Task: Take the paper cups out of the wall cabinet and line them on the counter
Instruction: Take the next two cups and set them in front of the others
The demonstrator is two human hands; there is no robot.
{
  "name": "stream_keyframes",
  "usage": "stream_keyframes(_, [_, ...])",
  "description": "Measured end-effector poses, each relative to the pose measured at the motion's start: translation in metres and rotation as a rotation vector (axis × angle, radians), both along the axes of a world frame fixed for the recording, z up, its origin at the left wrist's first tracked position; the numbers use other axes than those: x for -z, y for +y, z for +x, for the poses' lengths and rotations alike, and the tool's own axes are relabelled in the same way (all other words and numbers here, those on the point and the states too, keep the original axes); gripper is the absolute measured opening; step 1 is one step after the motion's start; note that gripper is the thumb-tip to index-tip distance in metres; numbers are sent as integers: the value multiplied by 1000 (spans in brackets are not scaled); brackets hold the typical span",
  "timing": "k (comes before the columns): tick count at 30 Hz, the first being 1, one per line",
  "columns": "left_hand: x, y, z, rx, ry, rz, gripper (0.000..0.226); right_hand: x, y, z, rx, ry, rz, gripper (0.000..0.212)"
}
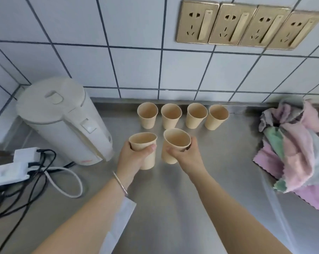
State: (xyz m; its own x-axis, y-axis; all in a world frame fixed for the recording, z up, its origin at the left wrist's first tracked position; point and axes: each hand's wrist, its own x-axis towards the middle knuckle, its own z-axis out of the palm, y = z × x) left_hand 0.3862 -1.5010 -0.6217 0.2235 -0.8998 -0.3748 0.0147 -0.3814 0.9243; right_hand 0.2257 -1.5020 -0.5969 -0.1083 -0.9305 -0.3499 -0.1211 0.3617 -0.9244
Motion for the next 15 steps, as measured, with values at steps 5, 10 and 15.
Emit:
stream_keyframes(5, [28,-44,-7,-81,-157,-71,69,30,-41,2,15,122,-15,65])
stream_keyframes(10, [49,-57,-9,-109,-236,-137,71,43,-58,7,18,251,-34,63])
stream_keyframes(15, [60,-61,-10,-134,-284,-152,76,50,-63,10,54,256,-7,58])
